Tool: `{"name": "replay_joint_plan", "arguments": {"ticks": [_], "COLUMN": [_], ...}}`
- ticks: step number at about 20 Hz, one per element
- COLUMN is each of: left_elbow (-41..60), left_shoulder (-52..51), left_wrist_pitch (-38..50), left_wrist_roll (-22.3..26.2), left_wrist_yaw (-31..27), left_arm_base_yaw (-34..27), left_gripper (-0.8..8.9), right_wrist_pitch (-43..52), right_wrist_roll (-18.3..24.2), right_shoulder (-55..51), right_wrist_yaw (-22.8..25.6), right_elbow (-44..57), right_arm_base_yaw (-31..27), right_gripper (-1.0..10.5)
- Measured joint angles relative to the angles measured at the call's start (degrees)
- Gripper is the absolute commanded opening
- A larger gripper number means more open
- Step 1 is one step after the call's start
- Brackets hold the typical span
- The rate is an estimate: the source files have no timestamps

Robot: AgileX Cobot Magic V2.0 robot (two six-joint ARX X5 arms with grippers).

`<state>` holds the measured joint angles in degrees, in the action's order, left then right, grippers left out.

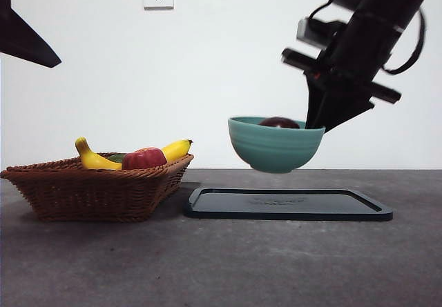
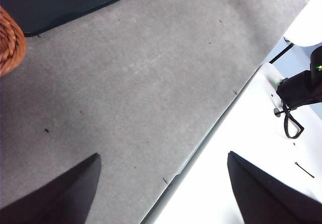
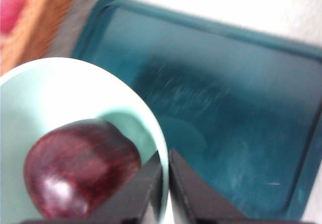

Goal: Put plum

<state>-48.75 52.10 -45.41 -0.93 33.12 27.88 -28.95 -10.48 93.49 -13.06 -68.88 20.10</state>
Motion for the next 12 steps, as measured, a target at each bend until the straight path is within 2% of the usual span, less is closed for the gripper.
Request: {"name": "replay_joint_plan", "arguments": {"ticks": [6,12], "left_elbow": [0.00,0.00], "left_shoulder": [0.00,0.00], "left_wrist_pitch": [0.00,0.00], "left_wrist_roll": [0.00,0.00], "left_wrist_yaw": [0.00,0.00], "left_arm_base_yaw": [0.00,0.00], "left_gripper": [4.02,4.02], "right_wrist_pitch": [1.01,1.33], "right_wrist_roll": [0.15,0.17], "right_shoulder": [12.57,14.08], "right_wrist_yaw": [0.04,1.09], "right_elbow": [-7.02,-7.26], "right_arm_base_yaw": [-1.55,-1.79], "right_gripper": [0.1,0.3]}}
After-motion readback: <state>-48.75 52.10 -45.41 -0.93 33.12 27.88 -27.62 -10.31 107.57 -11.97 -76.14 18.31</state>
